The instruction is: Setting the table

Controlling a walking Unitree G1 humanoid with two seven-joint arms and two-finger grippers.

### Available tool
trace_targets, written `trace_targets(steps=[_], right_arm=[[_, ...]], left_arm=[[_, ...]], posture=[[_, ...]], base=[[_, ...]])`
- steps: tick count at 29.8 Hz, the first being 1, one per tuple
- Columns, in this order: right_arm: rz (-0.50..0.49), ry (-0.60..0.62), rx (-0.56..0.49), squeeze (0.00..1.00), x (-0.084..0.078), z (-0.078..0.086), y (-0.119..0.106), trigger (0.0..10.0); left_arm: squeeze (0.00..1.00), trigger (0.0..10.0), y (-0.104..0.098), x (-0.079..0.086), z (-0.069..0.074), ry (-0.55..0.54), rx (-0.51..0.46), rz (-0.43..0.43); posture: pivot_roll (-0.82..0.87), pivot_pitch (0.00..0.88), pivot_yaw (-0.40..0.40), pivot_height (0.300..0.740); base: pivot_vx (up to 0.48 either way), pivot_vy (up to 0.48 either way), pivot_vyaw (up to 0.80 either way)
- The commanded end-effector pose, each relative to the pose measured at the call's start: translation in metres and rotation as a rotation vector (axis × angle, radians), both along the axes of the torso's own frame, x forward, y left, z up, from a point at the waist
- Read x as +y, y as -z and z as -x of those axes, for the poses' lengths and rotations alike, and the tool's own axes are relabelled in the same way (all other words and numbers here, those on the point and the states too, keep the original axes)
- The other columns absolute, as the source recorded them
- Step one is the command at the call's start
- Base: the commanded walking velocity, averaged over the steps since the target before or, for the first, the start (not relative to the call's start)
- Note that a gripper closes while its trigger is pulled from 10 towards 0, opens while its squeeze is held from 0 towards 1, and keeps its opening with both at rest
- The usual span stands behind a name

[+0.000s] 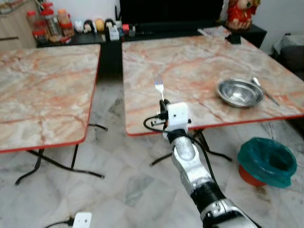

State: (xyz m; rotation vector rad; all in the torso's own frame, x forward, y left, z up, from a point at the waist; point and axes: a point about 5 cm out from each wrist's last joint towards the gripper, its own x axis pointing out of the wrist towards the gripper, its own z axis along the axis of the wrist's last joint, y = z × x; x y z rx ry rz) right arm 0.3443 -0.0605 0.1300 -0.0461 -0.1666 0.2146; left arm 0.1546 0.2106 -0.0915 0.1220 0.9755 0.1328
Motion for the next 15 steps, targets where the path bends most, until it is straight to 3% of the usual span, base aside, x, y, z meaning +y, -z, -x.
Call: trace_targets(steps=[1, 11, 15], right_arm=[[-0.011, 0.016, -0.005, 0.0, -0.0026, -0.0017, -0.0028, 10.0], [-0.008, 0.015, -0.002, 0.0, -0.0032, -0.0022, -0.0028, 10.0], [-0.008, 0.013, -0.003, 0.0, -0.003, -0.0022, -0.0033, 10.0]], left_arm=[[0.0, 10.0, 0.0014, -0.0036, 0.0016, 0.032, 0.015, 0.0], [0.0, 10.0, 0.0004, -0.0038, -0.0002, -0.003, -0.01, 0.02], [0.0, 10.0, 0.0003, -0.0032, -0.0001, -0.013, -0.009, 0.015]], posture=[[0.0, 0.012, 0.033, 0.74], [0.0, 0.018, 0.028, 0.74], [0.01, 0.03, 0.023, 0.74]], base=[[0.0, -0.322, 0.0], [0.0, -0.033, 0.0], [0.339, 0.0, 0.0]])
